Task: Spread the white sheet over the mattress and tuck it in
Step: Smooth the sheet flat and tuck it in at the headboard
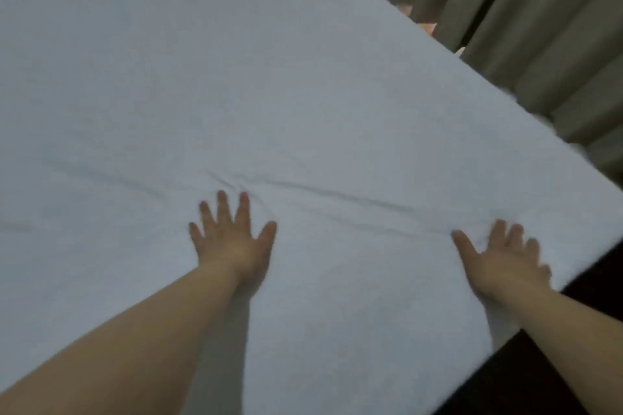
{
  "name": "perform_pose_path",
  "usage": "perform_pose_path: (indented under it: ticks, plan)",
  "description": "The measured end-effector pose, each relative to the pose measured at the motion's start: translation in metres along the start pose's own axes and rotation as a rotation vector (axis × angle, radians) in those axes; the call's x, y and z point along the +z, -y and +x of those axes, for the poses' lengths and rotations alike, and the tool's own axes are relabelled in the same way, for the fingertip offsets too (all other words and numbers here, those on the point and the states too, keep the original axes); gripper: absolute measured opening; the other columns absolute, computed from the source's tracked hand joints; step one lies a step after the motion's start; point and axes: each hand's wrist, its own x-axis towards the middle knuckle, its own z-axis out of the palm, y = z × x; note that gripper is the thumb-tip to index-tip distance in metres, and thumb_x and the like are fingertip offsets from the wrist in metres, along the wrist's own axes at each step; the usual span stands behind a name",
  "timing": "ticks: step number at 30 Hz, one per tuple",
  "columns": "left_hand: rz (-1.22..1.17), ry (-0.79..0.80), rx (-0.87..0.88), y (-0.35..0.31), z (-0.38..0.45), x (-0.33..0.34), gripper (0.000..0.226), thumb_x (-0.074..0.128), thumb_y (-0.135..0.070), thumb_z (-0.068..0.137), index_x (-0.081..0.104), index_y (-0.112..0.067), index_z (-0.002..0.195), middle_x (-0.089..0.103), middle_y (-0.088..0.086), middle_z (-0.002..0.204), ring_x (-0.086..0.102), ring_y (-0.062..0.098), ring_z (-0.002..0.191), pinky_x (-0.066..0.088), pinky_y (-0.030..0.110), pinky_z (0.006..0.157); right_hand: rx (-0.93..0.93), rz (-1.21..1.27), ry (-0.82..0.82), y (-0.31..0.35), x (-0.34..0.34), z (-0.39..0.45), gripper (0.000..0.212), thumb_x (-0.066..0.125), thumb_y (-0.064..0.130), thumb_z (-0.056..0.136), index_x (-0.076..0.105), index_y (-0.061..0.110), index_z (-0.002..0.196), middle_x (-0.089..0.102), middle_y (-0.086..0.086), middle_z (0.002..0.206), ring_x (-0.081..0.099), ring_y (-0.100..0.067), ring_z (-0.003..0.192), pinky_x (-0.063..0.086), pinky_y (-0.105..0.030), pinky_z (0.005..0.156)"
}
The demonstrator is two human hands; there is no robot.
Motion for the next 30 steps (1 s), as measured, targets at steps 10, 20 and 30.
perform_pose_path:
  ticks: [10,20,30]
  plan:
    - [0.105,0.295,0.161,-0.193,0.002,-0.001,0.078,0.047,-0.058,0.089,-0.001,-0.044,0.149,-0.018,-0.004,0.159,-0.007,0.034,0.147,0.015,0.061,0.113,-0.706,-0.116,0.122,0.043,-0.038,0.033,0.085,0.026,0.075,0.084,-0.016,0.038,0.148,-0.028,0.003,0.156,-0.026,-0.03,0.144,-0.009,-0.059,0.113]
    - [0.382,0.527,0.104,-0.21,0.005,-0.031,0.092,0.06,-0.055,0.082,0.003,-0.037,0.152,-0.006,0.008,0.16,0.015,0.038,0.144,0.026,0.049,0.115,-0.071,-0.088,0.313,-0.158,-0.108,0.138,0.081,0.043,0.058,0.09,0.003,0.024,0.152,-0.004,-0.007,0.16,0.003,-0.037,0.146,0.015,-0.054,0.118]
    - [0.248,0.46,0.233,-0.375,0.004,-0.132,0.054,0.041,-0.039,0.099,0.032,-0.016,0.148,0.038,0.007,0.151,0.036,0.026,0.138,0.028,0.031,0.113,-0.373,0.059,0.301,-0.112,-0.286,0.161,0.064,0.047,0.039,0.095,0.022,0.02,0.151,0.028,-0.007,0.155,0.033,-0.031,0.138,0.036,-0.042,0.108]
